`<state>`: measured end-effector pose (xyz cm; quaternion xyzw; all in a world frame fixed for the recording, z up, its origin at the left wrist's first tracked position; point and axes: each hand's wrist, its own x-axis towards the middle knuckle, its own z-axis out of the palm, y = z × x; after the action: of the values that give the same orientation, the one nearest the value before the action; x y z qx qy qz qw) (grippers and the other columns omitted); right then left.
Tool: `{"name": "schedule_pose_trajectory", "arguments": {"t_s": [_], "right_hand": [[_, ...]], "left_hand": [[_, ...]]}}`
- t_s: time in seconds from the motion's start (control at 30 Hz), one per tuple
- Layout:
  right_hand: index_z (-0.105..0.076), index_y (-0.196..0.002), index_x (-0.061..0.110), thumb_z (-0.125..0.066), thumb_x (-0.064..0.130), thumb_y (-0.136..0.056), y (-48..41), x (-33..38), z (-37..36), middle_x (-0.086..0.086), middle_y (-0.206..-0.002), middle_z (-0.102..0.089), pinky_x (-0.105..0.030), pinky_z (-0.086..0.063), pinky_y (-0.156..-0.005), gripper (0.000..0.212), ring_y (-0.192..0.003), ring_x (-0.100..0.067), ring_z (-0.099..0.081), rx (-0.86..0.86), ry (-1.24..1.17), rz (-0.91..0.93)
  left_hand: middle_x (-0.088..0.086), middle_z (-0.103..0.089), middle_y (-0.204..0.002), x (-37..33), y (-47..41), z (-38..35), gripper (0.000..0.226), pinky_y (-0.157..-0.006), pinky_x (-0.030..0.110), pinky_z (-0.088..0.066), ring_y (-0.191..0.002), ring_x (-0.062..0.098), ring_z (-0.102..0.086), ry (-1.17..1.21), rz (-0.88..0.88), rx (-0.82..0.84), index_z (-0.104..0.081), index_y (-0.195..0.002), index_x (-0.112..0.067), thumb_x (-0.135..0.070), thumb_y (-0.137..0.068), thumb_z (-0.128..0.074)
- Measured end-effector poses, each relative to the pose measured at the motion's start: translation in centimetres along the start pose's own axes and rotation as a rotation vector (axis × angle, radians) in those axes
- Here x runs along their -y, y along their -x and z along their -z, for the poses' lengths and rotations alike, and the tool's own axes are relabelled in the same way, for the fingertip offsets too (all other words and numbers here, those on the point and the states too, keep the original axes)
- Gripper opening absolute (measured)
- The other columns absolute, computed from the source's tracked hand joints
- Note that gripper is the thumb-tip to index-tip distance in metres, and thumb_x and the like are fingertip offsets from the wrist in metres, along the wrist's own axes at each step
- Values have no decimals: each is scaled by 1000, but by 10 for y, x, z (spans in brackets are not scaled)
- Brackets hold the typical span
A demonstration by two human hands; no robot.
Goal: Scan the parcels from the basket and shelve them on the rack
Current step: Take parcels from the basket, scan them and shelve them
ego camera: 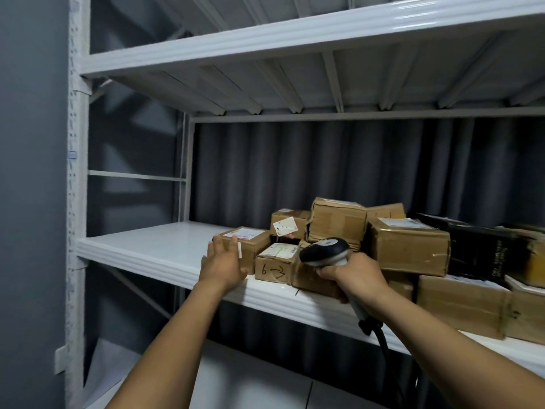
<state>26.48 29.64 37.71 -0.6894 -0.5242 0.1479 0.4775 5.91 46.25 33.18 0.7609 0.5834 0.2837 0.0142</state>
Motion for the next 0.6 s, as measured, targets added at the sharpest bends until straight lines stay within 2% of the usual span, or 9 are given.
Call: {"name": "schedule_pose_trajectory", "arguments": {"t_s": [0.13,0.2,0.33,0.43,0.6], "right_hand": [[-68,-82,5,-73,16,-81,30,-3,20,-12,-67,-68,-24,-45,-42,12,-47,-20,-62,8,-17,-15],[-70,-83,4,-73,17,-79,51,-12,32,-10,-69,-69,-24,-46,-42,14,-46,-19,-62,2,-25,-35],[-69,-81,4,-75,17,-76,100,-42,51,-9,-62,-66,-28,-48,-44,15,-44,-22,-58,1,-6,-59],[-69,-76,4,-76,22,-75,144,-73,63,-8,-55,-63,-27,-47,-47,19,-44,-21,-59,23,50,-98],[-71,-78,-1,-72,19,-76,226,-125,84,-15,-64,-69,-21,-48,-44,20,-42,-15,-59,93,145,-110]], "left_hand": [[18,-17,-153,-22,41,17,76,-111,43,-31,-141,34,-19,-45,-81,-39,-19,-152,-22,-33,-87,-58],[18,-20,-153,-37,71,20,72,-109,41,-32,-139,35,-24,-63,-125,-31,-22,-150,-25,-32,-88,-58],[18,-23,-153,-62,132,15,67,-108,44,-32,-139,36,-24,-126,-220,26,-26,-149,-22,-34,-91,-57],[18,-20,-156,-74,179,-1,68,-114,43,-26,-142,35,-19,-186,-263,84,-27,-150,-19,-37,-92,-58],[16,-24,-155,-86,258,-41,66,-111,46,-33,-142,33,-21,-216,-325,179,-32,-148,-21,-37,-91,-59]]}}
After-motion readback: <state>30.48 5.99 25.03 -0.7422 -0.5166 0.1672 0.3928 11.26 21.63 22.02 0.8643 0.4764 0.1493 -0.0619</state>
